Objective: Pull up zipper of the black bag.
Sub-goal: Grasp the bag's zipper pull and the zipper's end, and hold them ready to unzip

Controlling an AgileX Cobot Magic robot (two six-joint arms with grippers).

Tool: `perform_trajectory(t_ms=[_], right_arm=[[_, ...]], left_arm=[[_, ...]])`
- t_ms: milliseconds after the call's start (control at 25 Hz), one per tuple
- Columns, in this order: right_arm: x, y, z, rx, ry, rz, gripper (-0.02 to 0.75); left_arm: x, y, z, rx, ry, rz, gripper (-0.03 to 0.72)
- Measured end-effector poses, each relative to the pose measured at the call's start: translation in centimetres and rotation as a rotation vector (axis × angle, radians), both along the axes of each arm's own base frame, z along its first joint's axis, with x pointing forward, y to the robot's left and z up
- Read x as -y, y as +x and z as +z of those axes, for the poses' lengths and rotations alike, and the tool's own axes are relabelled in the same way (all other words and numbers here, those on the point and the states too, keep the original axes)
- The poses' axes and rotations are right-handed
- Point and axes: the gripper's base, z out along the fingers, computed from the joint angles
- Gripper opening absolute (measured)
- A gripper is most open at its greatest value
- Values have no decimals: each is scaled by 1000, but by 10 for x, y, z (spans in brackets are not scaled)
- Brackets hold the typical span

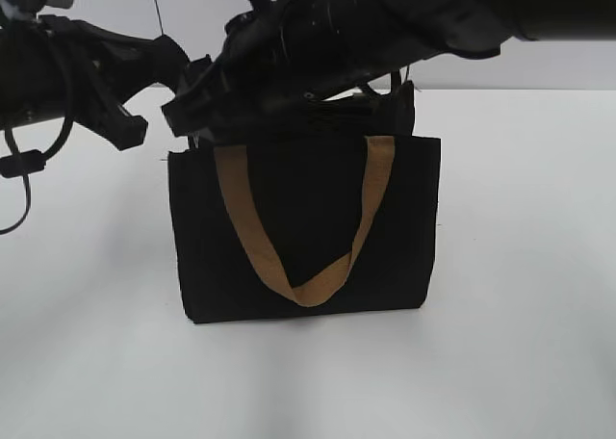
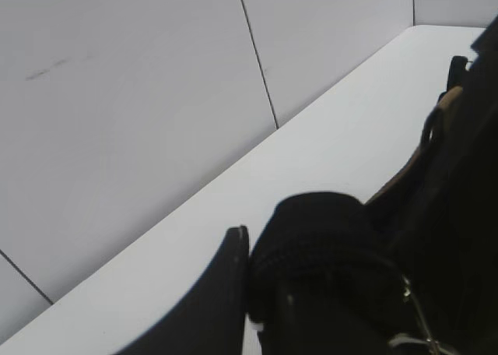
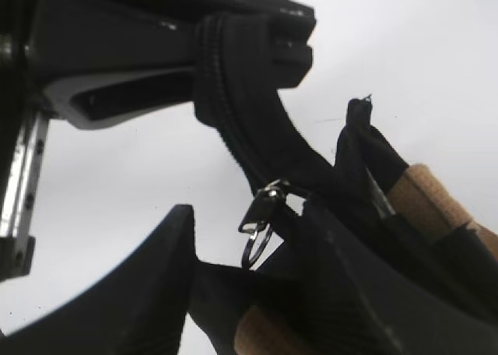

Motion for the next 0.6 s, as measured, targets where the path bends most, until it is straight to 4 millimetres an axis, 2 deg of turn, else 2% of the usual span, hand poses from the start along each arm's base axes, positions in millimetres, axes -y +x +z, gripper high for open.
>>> perform_trajectory(t_ms=[200, 600], right_arm=[[-3, 4, -14, -54, -1, -29, 249], [-8, 15, -24, -134, 88, -173, 229]], left_arm=[[-7, 5, 1, 8, -33, 22, 20], [-6, 4, 2, 32, -34, -2, 20]])
